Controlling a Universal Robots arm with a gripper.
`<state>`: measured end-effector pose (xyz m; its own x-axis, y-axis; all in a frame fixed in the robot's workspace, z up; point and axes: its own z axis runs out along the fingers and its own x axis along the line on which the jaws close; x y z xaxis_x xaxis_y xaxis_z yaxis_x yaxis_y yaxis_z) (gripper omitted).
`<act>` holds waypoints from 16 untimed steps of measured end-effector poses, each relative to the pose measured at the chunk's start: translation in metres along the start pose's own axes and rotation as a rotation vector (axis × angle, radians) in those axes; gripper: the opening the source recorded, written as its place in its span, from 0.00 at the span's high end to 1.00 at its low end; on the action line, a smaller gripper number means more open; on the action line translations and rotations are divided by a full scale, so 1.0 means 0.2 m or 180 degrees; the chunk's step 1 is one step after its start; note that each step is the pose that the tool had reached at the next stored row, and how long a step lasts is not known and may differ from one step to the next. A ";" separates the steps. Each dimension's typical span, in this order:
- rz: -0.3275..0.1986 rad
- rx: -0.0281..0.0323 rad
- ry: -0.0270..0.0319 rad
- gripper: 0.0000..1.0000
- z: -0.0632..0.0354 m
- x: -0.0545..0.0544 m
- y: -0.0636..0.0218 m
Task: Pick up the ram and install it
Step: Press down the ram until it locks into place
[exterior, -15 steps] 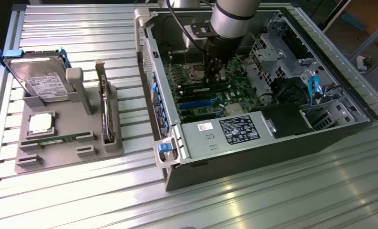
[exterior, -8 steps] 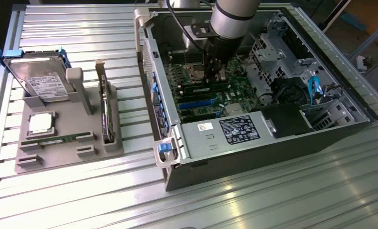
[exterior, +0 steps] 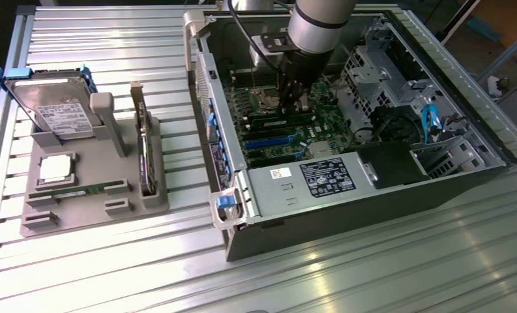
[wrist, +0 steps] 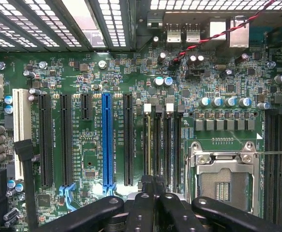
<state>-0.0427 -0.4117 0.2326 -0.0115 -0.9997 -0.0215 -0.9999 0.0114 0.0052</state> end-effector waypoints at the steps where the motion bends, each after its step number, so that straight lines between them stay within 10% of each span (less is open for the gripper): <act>1: 0.0000 0.0000 -0.0001 0.89 0.001 0.00 0.000; 16: 0.0000 0.0001 -0.0005 0.89 -0.024 0.00 0.000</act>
<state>-0.0426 -0.4116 0.2373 -0.0115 -0.9997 -0.0230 -0.9999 0.0114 0.0050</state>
